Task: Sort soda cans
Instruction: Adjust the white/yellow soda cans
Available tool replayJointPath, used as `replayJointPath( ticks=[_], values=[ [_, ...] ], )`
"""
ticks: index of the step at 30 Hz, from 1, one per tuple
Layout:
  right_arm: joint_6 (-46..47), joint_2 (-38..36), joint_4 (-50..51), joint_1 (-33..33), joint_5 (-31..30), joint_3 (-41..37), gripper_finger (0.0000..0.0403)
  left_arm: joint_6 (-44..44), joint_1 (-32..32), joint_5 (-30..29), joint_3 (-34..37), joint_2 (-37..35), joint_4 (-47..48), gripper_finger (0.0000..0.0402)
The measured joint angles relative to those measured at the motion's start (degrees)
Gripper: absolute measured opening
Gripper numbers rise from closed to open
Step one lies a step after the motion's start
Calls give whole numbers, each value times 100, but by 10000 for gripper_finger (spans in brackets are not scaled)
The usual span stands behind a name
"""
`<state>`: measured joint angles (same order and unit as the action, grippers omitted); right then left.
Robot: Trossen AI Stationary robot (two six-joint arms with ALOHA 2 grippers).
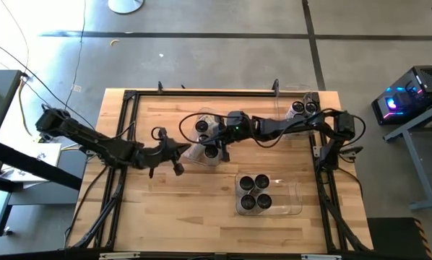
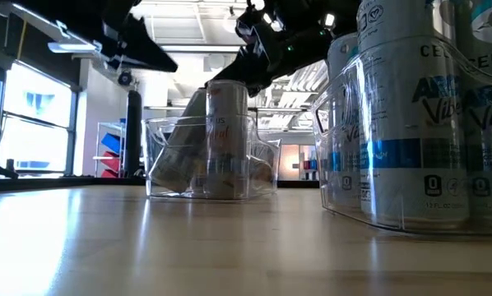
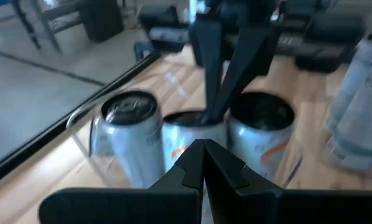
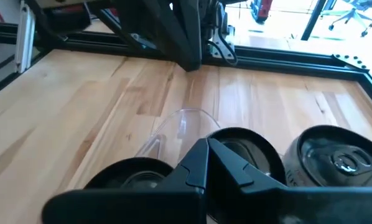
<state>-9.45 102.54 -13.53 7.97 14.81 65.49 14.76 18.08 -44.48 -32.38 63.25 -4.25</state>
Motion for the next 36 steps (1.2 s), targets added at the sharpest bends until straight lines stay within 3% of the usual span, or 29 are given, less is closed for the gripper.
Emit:
replayJointPath(
  ticks=[14,17,22,29,32,36],
  values=[
    [-90,-2,-58,-4,-44,0,0,-687,-124,233,9,17,-295,0],
    [-158,-82,-53,-15,-332,1,0,-799,-119,207,9,17,-335,0],
    [-172,-302,931,32,-612,469,0,-501,-41,188,11,17,59,0],
    [-350,-295,3760,150,-1677,1537,0,946,271,-101,11,17,1417,0],
    [-290,-295,4582,265,-1718,1735,0,1869,443,-168,11,17,2131,0],
    [-146,-299,4769,533,-1484,1397,0,3248,654,-324,135,17,3007,0]
  ],
)
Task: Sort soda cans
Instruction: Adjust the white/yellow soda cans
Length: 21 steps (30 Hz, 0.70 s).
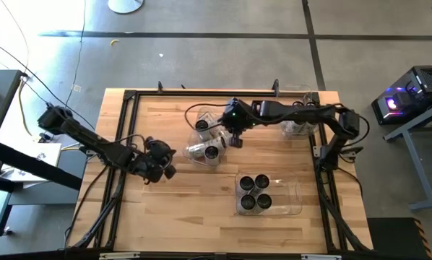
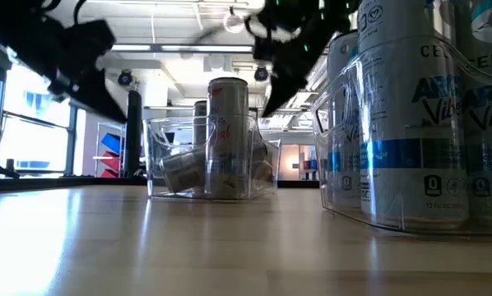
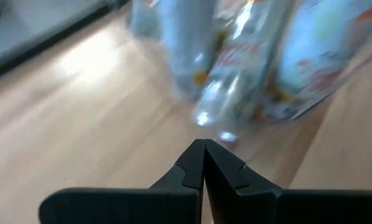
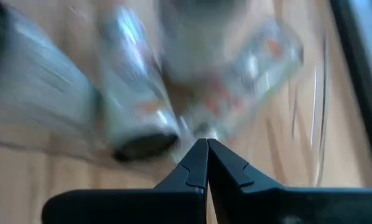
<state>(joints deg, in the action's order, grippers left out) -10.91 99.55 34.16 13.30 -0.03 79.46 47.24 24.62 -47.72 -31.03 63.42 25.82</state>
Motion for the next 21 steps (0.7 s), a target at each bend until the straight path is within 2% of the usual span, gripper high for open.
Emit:
replayJointPath(
  ticks=[3,7,10,13,21],
  values=[
    [206,13,-40,159,-6,-368,0,587,74,-23,412,4,-244,0],
    [434,11,-666,204,258,-894,0,679,90,-64,1046,48,-1318,0],
    [689,11,-1260,162,690,-1106,0,225,-4,-224,1403,46,-2472,0],
    [766,109,-1373,64,767,-1142,0,-441,-140,-212,1617,90,-3421,0],
    [814,407,-1848,-255,911,-1152,0,-1139,-483,97,1668,635,-4314,0]
  ],
)
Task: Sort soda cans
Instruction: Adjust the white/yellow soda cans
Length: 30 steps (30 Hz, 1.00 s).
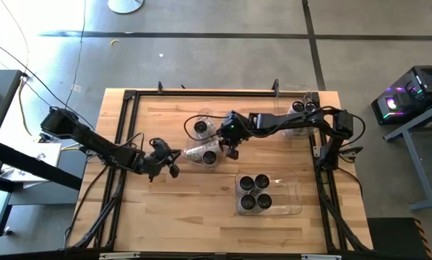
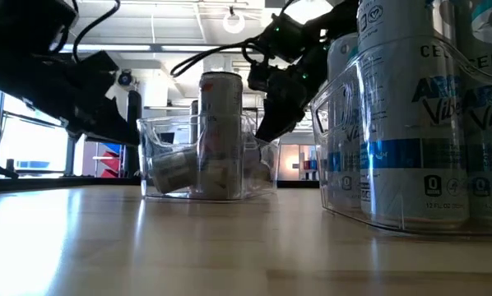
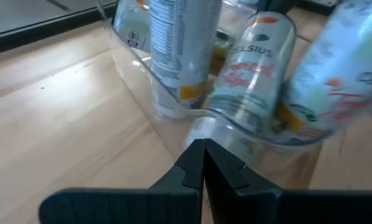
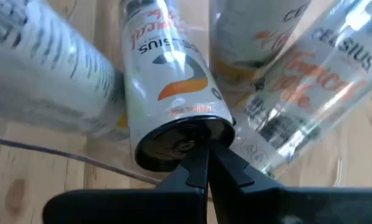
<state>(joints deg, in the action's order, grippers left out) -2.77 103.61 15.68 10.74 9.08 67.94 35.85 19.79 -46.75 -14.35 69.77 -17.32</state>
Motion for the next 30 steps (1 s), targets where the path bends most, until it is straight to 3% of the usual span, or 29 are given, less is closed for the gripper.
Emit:
replayJointPath(
  ticks=[13,20,30],
  values=[
    [-10,2,-591,-223,170,517,0,-11,-109,90,2,827,-900,0],
    [-89,13,-881,-466,702,713,0,-16,-109,-9,-9,864,-1043,0],
    [-222,139,-1485,-739,485,715,0,-575,-148,-181,-5,864,-1493,0]
  ],
)
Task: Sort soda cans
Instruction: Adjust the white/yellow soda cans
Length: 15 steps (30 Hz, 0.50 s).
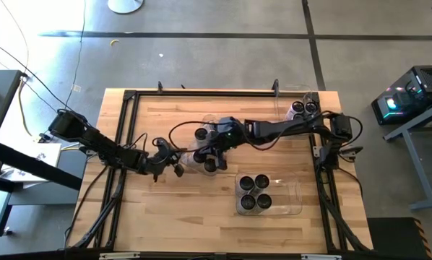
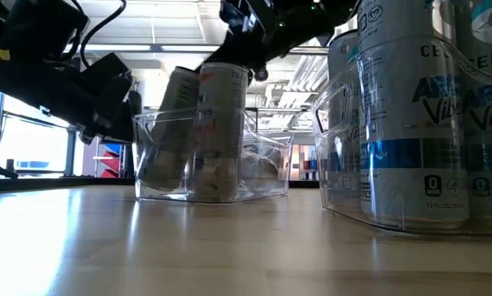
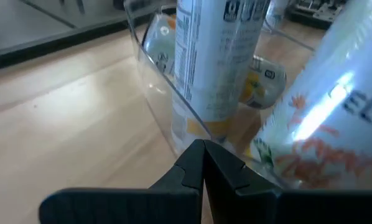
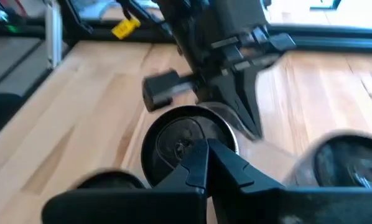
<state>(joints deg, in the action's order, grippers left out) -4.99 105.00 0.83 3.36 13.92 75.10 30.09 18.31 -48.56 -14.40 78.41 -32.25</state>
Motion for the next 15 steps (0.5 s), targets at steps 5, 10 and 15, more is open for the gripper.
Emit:
replayJointPath(
  ticks=[5,10,15],
  values=[
    [7,279,-533,2,181,23,0,-695,-40,-112,-231,-59,-71,0],
    [4,323,-728,13,165,15,0,-1683,2,122,-641,-503,64,0],
    [16,357,-603,75,103,-14,0,-2318,18,120,-922,-1091,439,0]
  ],
)
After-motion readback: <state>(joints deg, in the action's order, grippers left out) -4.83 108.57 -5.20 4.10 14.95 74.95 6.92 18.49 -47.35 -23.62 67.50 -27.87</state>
